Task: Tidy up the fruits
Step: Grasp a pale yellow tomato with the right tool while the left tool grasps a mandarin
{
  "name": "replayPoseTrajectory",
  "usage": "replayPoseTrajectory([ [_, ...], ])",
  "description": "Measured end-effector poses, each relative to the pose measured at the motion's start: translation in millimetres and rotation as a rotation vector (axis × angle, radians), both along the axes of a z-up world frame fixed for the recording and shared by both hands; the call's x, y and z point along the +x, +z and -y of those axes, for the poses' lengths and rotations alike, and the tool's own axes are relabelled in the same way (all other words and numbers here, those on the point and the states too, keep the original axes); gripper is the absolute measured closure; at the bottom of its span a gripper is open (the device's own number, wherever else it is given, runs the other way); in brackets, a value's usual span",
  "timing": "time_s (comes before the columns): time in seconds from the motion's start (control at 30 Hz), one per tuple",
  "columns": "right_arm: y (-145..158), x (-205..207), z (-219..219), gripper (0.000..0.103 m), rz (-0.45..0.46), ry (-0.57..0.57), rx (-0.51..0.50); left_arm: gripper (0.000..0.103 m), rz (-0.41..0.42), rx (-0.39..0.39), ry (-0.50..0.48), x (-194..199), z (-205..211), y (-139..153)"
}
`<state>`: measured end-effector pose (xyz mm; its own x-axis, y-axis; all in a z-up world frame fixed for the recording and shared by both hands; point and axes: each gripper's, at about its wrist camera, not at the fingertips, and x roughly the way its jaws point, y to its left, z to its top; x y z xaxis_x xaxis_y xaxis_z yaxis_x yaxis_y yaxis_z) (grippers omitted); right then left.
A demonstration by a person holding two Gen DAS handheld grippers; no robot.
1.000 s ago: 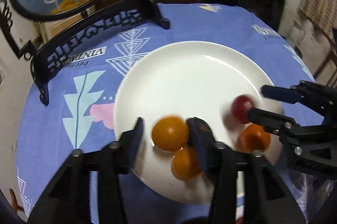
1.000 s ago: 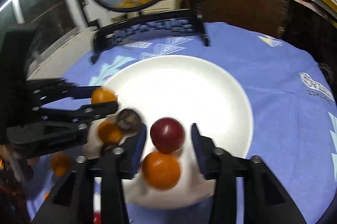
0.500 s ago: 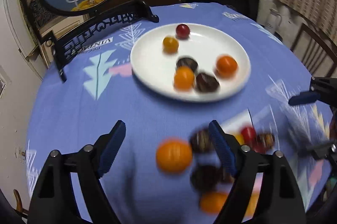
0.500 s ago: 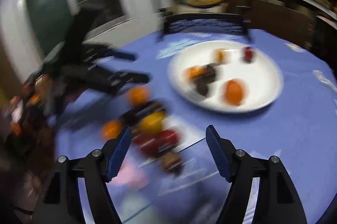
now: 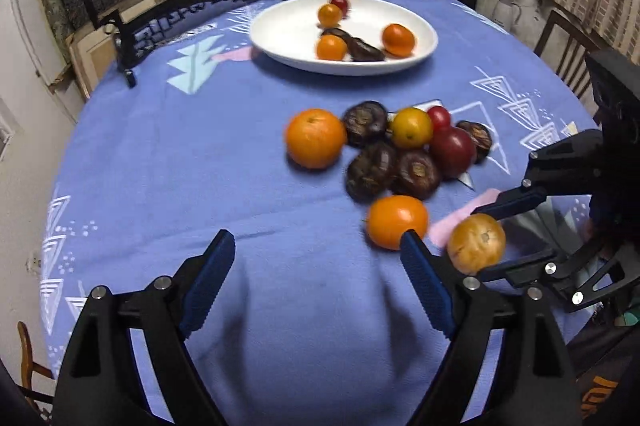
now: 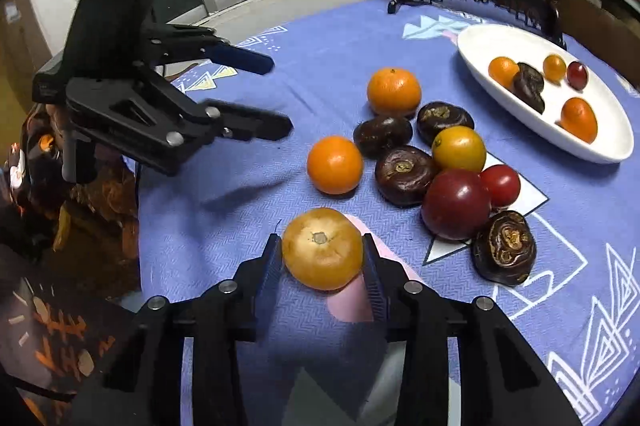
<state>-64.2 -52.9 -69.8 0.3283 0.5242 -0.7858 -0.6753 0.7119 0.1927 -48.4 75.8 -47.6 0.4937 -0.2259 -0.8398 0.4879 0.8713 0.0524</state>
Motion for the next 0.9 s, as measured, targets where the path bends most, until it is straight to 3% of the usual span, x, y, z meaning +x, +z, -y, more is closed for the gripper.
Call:
replayPoseTrajectory([
  [0.17,10,-6,30,0.064,0.019,-0.065,-0.006,0.021,-0.015,-0.011,-0.081,-2,30,-10],
  [0.3,12,-10,54,0.064,0.022,-0.118,0.002,0.022,-0.036,0.011,-0.090,5,50,-26],
  [0.37,10,-10,57,0.064,0.019,-0.126,0.003,0.059,-0.045,0.031,-0.081,9,54,-33],
  [0.47,7,-12,59,0.064,0.016,-0.125,0.004,0.060,-0.068,0.015,-0.055,11,50,-33],
  [0.73,8,-8,68,0.064,0.007,-0.127,0.016,0.060,0.006,0.029,-0.062,-3,37,-1],
  [0.9,26,8,80,0.064,0.063,-0.160,0.020,0.060,0.051,0.044,-0.054,16,45,19],
])
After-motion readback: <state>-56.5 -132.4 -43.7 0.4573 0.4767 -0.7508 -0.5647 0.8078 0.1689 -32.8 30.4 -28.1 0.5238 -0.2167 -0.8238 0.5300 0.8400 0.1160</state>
